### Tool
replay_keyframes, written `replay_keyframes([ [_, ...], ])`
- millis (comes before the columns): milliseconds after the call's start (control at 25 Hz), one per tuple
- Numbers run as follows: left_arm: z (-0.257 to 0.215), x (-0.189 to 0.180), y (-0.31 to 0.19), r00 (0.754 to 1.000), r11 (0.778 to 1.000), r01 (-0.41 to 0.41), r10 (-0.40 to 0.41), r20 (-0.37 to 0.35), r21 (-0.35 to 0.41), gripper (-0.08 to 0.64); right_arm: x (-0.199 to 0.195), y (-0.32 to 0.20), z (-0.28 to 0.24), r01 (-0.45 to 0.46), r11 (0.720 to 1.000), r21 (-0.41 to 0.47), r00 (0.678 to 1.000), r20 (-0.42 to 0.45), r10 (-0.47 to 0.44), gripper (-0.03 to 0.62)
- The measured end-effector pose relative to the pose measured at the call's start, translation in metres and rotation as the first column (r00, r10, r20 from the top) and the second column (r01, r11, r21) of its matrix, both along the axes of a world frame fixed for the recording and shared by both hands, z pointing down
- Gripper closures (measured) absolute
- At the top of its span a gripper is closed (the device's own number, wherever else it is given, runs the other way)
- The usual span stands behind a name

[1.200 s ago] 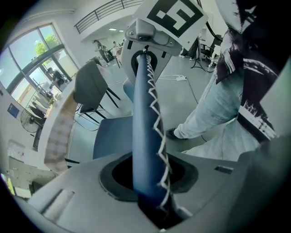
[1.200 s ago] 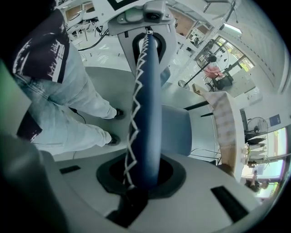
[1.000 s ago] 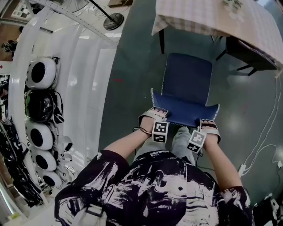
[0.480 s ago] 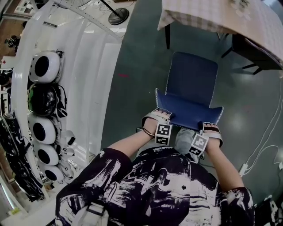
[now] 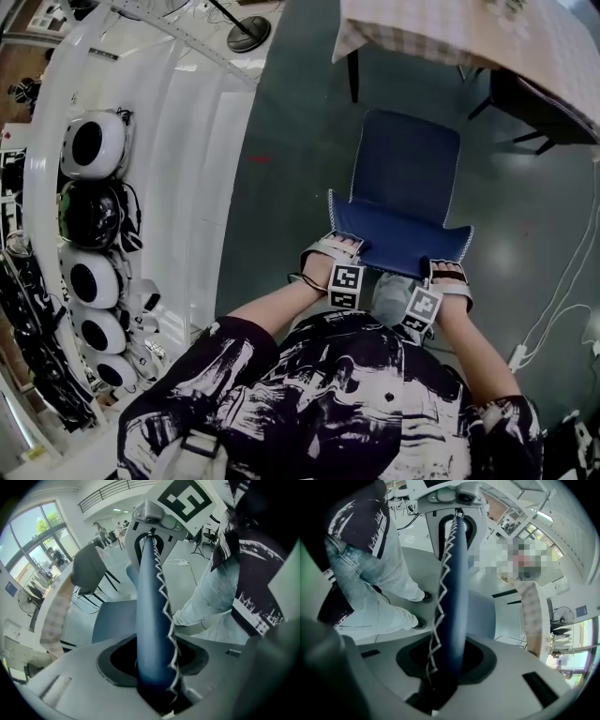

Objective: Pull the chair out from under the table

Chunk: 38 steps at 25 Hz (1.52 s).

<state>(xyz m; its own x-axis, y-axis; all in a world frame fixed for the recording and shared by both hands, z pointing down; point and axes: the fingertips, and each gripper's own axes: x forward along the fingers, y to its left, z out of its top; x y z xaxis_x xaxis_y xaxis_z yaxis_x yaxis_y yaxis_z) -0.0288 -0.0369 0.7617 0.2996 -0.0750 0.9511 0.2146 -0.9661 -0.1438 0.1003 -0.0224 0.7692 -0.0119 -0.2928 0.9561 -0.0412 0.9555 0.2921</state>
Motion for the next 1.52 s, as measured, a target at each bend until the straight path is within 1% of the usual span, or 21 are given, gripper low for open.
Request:
replay_keyframes([
  [80, -0.007, -0.001, -0.001, 1.0, 1.0, 0.012, -0.012, -0.01, -0.025, 0.35, 0.0, 0.001, -0.007, 0.018, 1.0, -0.009, 0.999, 0.026, -0.018, 0.479],
  [160, -0.022, -0.007, -0.004, 0.999, 0.998, 0.034, -0.035, -0.028, -0.051, 0.411, 0.001, 0.007, -0.023, 0.045, 0.998, -0.052, 0.996, 0.082, -0.04, 0.472],
  [280, -0.054, -0.028, -0.002, 0.998, 0.993, 0.03, -0.036, -0.045, -0.117, 0.408, 0.002, 0.021, -0.065, 0.074, 0.986, -0.149, 0.977, 0.207, -0.042, 0.464],
  [320, -0.068, -0.035, 0.0, 0.998, 0.991, 0.02, -0.027, -0.053, -0.132, 0.413, 0.004, 0.023, -0.083, 0.071, 0.982, -0.175, 0.967, 0.253, -0.025, 0.449],
  [400, -0.104, -0.044, -0.005, 0.994, 0.987, 0.033, -0.048, -0.098, -0.156, 0.479, 0.007, 0.015, -0.126, 0.04, 0.982, -0.184, 0.937, 0.349, 0.028, 0.508],
  [480, -0.149, -0.038, -0.023, 0.965, 0.972, 0.119, -0.162, -0.206, -0.203, 0.488, 0.007, -0.015, -0.178, -0.025, 0.992, -0.127, 0.879, 0.47, 0.082, 0.526],
  [520, -0.176, -0.029, -0.038, 0.928, 0.957, 0.174, -0.239, -0.285, -0.233, 0.491, 0.005, -0.038, -0.208, -0.067, 0.995, -0.077, 0.835, 0.541, 0.098, 0.528],
  [560, -0.206, -0.018, -0.057, 0.875, 0.941, 0.223, -0.309, -0.373, -0.256, 0.491, 0.002, -0.063, -0.242, -0.113, 0.993, -0.016, 0.78, 0.618, 0.099, 0.531],
  [640, -0.274, 0.006, -0.099, 0.737, 0.922, 0.285, -0.385, -0.555, -0.26, 0.499, -0.003, -0.113, -0.317, -0.238, 0.967, 0.088, 0.622, 0.779, 0.082, 0.538],
  [760, -0.384, 0.034, -0.155, 0.504, 0.922, 0.322, -0.36, -0.785, -0.216, 0.508, 0.006, -0.169, -0.424, -0.487, 0.872, 0.041, 0.261, 0.96, 0.101, 0.546],
  [800, -0.415, 0.041, -0.167, 0.43, 0.92, 0.324, -0.35, -0.832, -0.22, 0.509, 0.012, -0.181, -0.454, -0.528, 0.849, 0.029, 0.167, 0.983, 0.07, 0.549],
  [840, -0.442, 0.045, -0.176, 0.366, 0.918, 0.325, -0.345, -0.864, -0.229, 0.511, 0.017, -0.192, -0.479, -0.558, 0.83, 0.021, 0.097, 0.995, 0.039, 0.551],
  [880, -0.463, 0.049, -0.183, 0.316, 0.917, 0.323, -0.337, -0.887, -0.233, 0.511, 0.022, -0.199, -0.498, -0.584, 0.811, 0.016, 0.05, 0.999, 0.016, 0.552],
  [920, -0.481, 0.051, -0.188, 0.278, 0.918, 0.321, -0.325, -0.904, -0.231, 0.511, 0.026, -0.204, -0.513, -0.609, 0.793, 0.018, 0.026, 1.0, -0.003, 0.552],
  [960, -0.496, 0.053, -0.191, 0.248, 0.919, 0.322, -0.313, -0.917, -0.227, 0.514, 0.029, -0.207, -0.525, -0.631, 0.775, 0.027, 0.018, 1.0, -0.02, 0.554],
  [1080, -0.532, 0.058, -0.196, 0.174, 0.919, 0.328, -0.285, -0.943, -0.217, 0.526, 0.031, -0.212, -0.551, -0.669, 0.74, 0.07, 0.035, 0.997, -0.062, 0.564],
  [1200, -0.553, 0.061, -0.196, 0.133, 0.921, 0.332, -0.262, -0.956, -0.206, 0.548, 0.033, -0.212, -0.562, -0.688, 0.721, 0.083, 0.049, 0.997, -0.067, 0.575],
  [1280, -0.56, 0.063, -0.195, 0.139, 0.918, 0.35, -0.249, -0.958, -0.188, 0.554, 0.037, -0.212, -0.564, -0.709, 0.701, 0.074, 0.053, 0.997, -0.051, 0.585],
  [1360, -0.562, 0.067, -0.196, 0.164, 0.914, 0.371, -0.238, -0.957, -0.164, 0.554, 0.041, -0.213, -0.566, -0.725, 0.684, 0.079, 0.065, 0.997, -0.047, 0.588],
  [1440, -0.562, 0.072, -0.199, 0.187, 0.909, 0.386, -0.241, -0.952, -0.154, 0.555, 0.043, -0.214, -0.571, -0.731, 0.675, 0.098, 0.079, 0.995, -0.058, 0.589],
  [1520, -0.564, 0.075, -0.202, 0.193, 0.907, 0.389, -0.248, -0.949, -0.158, 0.555, 0.042, -0.214, -0.578, -0.733, 0.672, 0.107, 0.077, 0.994, -0.073, 0.588],
])
